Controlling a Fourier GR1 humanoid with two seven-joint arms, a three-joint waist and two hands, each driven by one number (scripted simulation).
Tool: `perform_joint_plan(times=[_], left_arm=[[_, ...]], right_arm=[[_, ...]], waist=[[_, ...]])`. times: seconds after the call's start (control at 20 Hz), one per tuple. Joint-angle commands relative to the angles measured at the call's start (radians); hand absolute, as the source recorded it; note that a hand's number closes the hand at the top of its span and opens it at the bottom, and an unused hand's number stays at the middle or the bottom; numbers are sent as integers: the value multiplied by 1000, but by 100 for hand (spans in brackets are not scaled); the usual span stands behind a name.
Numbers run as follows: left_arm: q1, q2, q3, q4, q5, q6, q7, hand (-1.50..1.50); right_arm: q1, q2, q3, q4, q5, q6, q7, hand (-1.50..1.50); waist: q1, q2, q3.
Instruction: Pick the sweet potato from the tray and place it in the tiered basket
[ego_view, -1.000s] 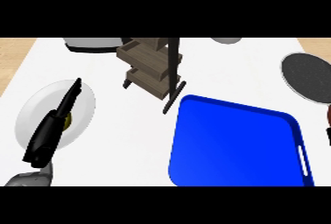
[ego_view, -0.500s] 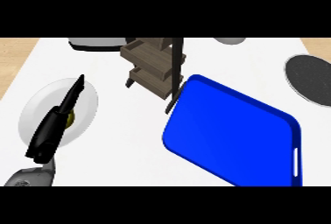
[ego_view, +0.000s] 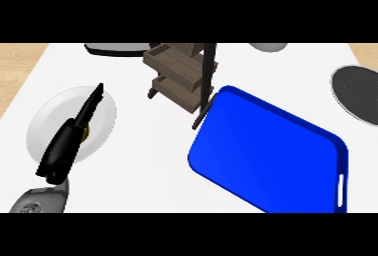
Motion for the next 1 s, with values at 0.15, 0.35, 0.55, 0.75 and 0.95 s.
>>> perform_joint_plan(times=[0.15, 0.35, 0.55, 0.75, 0.95], left_arm=[[31, 9, 2, -27, 3, -10, -3, 0], [-8, 0, -11, -28, 3, -18, 24, 0], [-5, -9, -19, -29, -10, -5, 14, 0], [-41, -26, -26, -29, -12, -1, 49, 0], [2, 8, -8, -44, 6, -28, 9, 0]], right_arm=[[-311, 112, 65, 343, 85, -20, 195, 150], [-405, 237, 78, 558, 170, -127, 144, 150], [-495, 332, 74, 748, 221, -167, 109, 150], [-568, 405, 43, 936, 284, -257, 49, 150], [-569, 443, 10, 1108, 326, -341, -52, 150]], waist=[[14, 1, 2], [26, 11, 3], [24, 12, 4], [26, 18, 4], [36, 21, 4]])
